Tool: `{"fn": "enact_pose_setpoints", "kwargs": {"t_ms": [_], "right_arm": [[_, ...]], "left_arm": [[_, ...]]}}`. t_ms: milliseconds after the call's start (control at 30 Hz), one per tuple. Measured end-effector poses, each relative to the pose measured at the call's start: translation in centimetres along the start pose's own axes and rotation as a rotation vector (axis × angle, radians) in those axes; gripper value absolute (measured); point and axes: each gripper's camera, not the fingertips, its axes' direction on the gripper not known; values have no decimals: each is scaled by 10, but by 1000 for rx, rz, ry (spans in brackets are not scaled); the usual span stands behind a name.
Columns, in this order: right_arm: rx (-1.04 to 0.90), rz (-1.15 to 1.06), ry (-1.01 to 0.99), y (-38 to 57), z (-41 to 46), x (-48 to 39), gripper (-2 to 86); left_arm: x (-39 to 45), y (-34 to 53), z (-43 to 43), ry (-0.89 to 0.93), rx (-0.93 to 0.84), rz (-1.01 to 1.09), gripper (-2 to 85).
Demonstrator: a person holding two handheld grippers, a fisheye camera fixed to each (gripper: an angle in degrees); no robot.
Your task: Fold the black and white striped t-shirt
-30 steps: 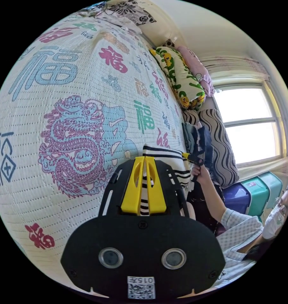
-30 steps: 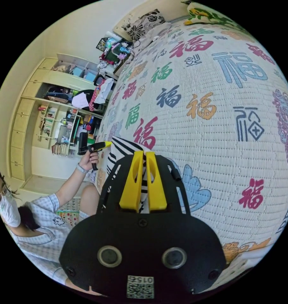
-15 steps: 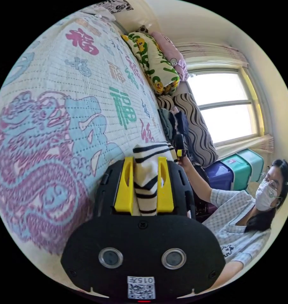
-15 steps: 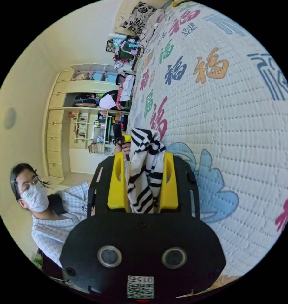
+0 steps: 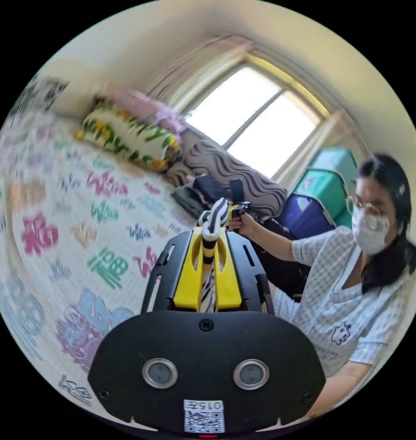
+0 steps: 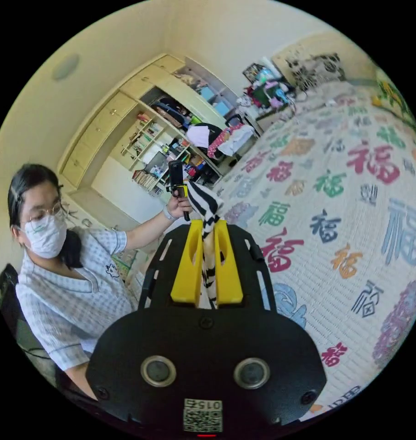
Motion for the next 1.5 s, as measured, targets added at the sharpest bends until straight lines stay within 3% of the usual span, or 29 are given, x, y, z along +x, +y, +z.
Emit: {"fn": "enact_pose_setpoints", "kwargs": {"t_ms": [100,233,333,467,600,867,1167,1367,1500], "right_arm": [[-14,-265,149,4,-15,-86,48],[-2,-476,372,70,4,-169,47],[-51,-408,390,130,35,-183,46],[-174,-151,260,212,83,-174,44],[-259,-21,182,254,107,-174,43],[-208,280,17,196,90,-80,41],[-236,617,-100,154,97,71,23],[-171,690,-129,175,81,102,5],[-69,646,-49,190,49,83,6]], "left_arm": [[92,-1,-11,-103,-48,258,13],[166,45,0,-183,-86,375,10],[198,103,23,-155,-153,312,8],[223,183,60,-69,-299,45,5],[245,222,73,-45,-287,-133,4],[143,190,81,-21,-179,-469,6],[-5,193,132,93,-287,-824,11],[-17,207,126,63,-236,-880,19],[36,193,95,-114,-162,-786,27]]}}
